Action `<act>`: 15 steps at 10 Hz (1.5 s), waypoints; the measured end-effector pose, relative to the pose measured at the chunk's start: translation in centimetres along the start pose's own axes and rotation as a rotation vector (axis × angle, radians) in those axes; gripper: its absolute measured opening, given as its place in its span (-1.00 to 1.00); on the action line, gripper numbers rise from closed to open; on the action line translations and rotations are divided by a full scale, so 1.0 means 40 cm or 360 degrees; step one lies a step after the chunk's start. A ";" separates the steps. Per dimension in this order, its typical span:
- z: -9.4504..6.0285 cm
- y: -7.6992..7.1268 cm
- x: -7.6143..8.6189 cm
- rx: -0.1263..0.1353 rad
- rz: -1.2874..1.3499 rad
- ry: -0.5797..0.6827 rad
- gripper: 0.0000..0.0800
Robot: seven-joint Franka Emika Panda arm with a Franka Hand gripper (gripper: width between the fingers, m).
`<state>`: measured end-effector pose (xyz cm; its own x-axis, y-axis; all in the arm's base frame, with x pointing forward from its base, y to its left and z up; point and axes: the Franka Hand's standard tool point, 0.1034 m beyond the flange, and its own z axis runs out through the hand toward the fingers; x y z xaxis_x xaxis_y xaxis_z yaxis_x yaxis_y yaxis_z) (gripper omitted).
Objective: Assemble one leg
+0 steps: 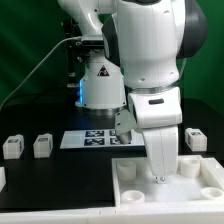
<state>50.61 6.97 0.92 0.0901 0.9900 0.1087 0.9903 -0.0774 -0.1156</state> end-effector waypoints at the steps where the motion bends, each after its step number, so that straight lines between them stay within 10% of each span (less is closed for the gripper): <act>1: -0.022 -0.007 0.013 -0.0020 0.0217 -0.0019 0.62; 8: -0.056 -0.122 0.156 -0.0129 0.0749 0.0012 0.62; 15: -0.038 -0.185 0.233 -0.0096 0.1801 0.0041 0.62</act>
Offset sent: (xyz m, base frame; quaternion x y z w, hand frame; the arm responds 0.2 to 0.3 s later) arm -0.0233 0.0247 0.0257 -0.0411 0.0007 0.0944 0.9947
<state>44.28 16.61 4.30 0.9386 0.3448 -0.0076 0.3418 -0.9330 -0.1126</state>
